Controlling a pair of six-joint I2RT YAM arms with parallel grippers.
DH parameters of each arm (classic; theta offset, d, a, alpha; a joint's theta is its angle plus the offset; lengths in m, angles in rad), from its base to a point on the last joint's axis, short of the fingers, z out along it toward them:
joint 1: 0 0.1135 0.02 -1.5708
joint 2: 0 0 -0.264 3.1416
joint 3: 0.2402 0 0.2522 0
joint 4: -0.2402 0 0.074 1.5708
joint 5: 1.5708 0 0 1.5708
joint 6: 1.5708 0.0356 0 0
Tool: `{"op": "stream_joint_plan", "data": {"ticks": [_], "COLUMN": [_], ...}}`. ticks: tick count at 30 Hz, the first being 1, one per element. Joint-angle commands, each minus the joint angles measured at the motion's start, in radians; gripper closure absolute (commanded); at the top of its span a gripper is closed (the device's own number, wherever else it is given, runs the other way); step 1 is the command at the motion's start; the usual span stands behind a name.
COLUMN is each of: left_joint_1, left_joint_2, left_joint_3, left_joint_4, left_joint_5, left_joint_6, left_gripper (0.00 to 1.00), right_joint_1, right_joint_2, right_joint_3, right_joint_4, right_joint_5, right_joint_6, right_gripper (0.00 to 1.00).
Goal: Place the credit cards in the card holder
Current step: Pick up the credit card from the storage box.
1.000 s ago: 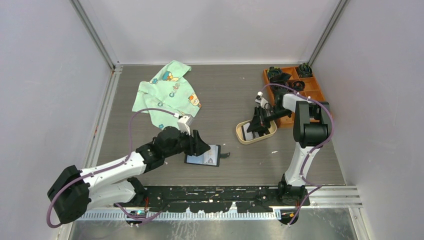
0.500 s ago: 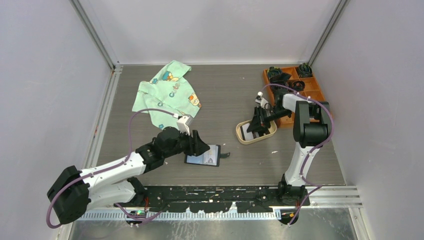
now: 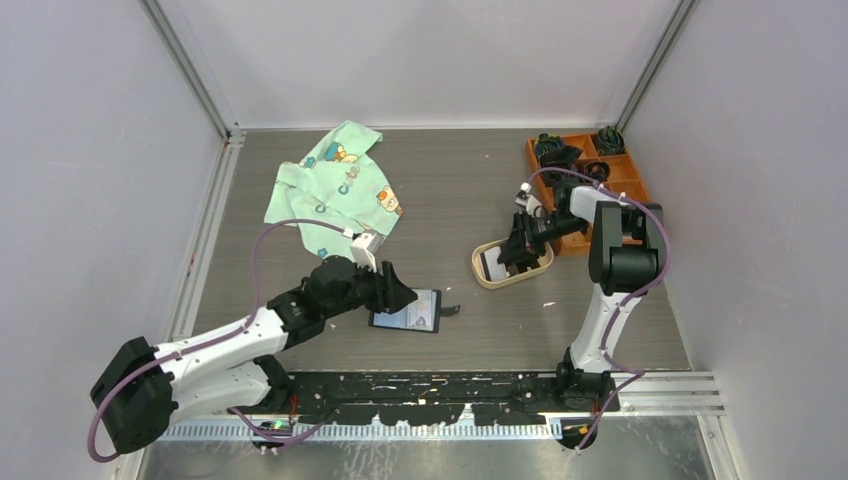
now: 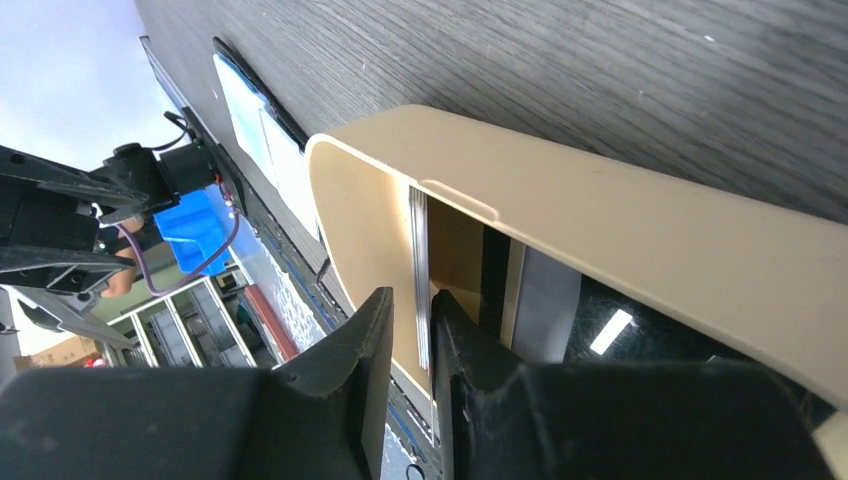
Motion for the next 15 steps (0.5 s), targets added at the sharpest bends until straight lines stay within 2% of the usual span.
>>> {"op": "stream_joint_plan", "data": {"ticks": [1,11,15], "left_joint_1": [0.004,0.004,0.004], "left_joint_2": [-0.027,-0.048,-0.069], "left_joint_3": [-0.004,-0.006,-0.012], "left_joint_4": [0.009,-0.002,-0.013], "left_joint_5": [-0.018,-0.017,-0.020], "left_joint_6": [-0.003,0.002,0.004], "left_gripper": [0.52,0.52,0.52], "right_joint_1": [-0.020,-0.054,-0.069], "right_joint_2": [-0.029,-0.028,-0.035], "right_joint_3": [0.038,0.043,0.041], "right_joint_4": [-0.033,-0.042,-0.040], "right_joint_5": [-0.023,-0.017,-0.011], "right_joint_6": [-0.020,-0.026,-0.021], "right_gripper": [0.74,0.77,0.87]}}
